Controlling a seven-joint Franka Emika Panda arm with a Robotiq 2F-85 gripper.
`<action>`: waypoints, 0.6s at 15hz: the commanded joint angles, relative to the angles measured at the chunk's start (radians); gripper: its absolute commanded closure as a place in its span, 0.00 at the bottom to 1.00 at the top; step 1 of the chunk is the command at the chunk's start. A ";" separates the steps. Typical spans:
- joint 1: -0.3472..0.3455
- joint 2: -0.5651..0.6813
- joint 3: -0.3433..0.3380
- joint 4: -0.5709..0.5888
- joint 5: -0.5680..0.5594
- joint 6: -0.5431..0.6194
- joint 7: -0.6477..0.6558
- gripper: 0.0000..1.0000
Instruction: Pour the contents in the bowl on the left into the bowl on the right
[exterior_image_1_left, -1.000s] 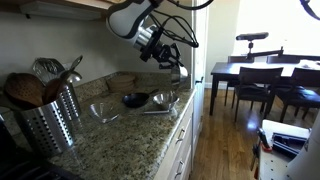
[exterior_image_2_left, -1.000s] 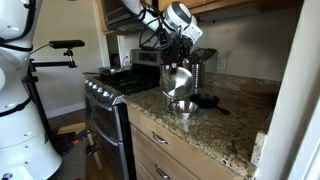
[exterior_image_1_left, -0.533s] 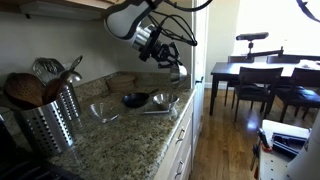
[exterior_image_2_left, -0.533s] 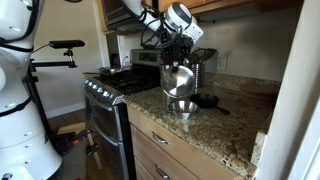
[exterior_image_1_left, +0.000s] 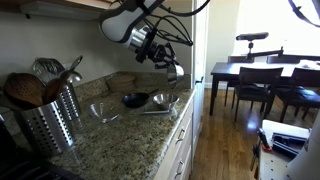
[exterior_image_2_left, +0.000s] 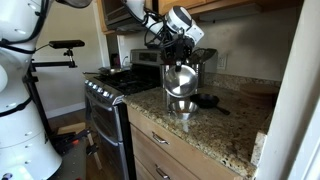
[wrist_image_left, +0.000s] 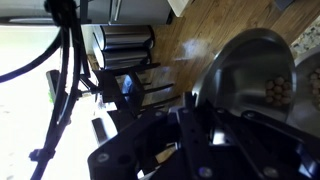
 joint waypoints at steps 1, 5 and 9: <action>0.019 0.039 -0.007 0.068 -0.047 -0.067 -0.044 0.92; 0.029 0.065 -0.006 0.100 -0.083 -0.087 -0.053 0.92; 0.042 0.089 -0.004 0.123 -0.115 -0.100 -0.068 0.92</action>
